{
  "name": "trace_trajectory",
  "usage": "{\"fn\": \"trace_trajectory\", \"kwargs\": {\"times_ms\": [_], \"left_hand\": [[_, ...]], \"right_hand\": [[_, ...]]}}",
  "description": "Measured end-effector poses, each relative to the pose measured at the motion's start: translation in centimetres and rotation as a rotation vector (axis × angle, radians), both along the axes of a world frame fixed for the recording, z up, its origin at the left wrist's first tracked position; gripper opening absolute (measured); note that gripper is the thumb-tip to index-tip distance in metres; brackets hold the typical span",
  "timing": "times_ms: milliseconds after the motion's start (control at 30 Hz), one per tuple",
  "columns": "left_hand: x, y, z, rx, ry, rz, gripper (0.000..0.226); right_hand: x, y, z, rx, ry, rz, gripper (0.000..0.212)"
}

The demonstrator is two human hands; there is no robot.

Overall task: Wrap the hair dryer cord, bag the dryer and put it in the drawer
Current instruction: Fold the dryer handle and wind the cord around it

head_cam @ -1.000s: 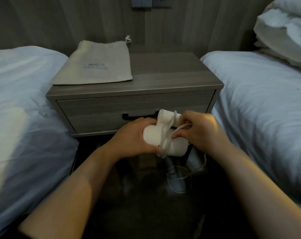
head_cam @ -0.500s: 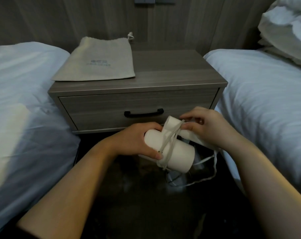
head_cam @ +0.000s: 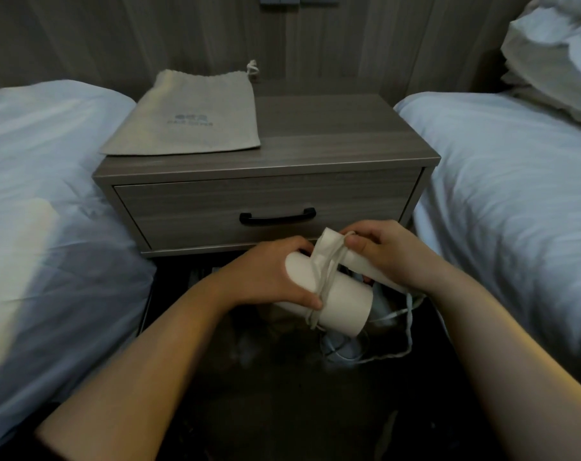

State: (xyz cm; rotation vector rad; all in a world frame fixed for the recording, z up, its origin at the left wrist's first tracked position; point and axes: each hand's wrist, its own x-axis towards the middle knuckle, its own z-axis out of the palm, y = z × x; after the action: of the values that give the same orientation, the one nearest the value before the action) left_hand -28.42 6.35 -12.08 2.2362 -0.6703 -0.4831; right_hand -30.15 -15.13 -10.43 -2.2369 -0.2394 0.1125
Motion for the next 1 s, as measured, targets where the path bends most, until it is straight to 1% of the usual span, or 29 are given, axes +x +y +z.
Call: {"fn": "trace_trajectory", "kwargs": {"times_ms": [67,200,233,333,533,633,733,800,900,1000], "left_hand": [[-0.2,-0.2,-0.2,0.018,-0.002,0.006,0.077],[-0.3,-0.3,-0.6,0.072,0.033,-0.062,0.080],[-0.2,-0.3,-0.6,0.061,0.061,-0.067,0.078],[-0.1,-0.2,0.0,-0.047,0.164,-0.035,0.061],[-0.6,-0.6,0.6,-0.142,0.174,0.023,0.043],[-0.6,-0.6,0.6,-0.115,0.142,0.027,0.041],[-0.7,-0.8,0.1,-0.079,0.089,0.061,0.042],[-0.7,-1.0,-0.3,-0.054,0.035,0.093,0.042],[-0.6,-1.0,-0.4,-0.063,-0.013,0.109,0.035],[-0.3,-0.5,-0.1,-0.041,-0.030,0.099,0.030]], "right_hand": [[-0.1,0.2,0.1,-0.022,0.017,0.002,0.014],[-0.3,0.7,0.2,-0.081,0.037,0.006,0.020],[-0.3,0.8,0.2,-0.080,0.047,0.000,0.021],[-0.4,1.0,0.2,-0.082,0.072,0.017,0.024],[-0.7,1.4,0.4,-0.043,0.128,0.070,0.029],[-0.7,1.5,0.3,-0.036,0.133,0.056,0.031],[-0.6,1.4,0.3,0.017,0.130,-0.042,0.026],[-0.6,1.2,0.4,0.038,0.115,-0.066,0.022],[-0.6,0.8,0.6,0.055,0.133,0.025,0.026],[-0.8,0.2,0.7,0.126,0.241,0.157,0.036]]}}
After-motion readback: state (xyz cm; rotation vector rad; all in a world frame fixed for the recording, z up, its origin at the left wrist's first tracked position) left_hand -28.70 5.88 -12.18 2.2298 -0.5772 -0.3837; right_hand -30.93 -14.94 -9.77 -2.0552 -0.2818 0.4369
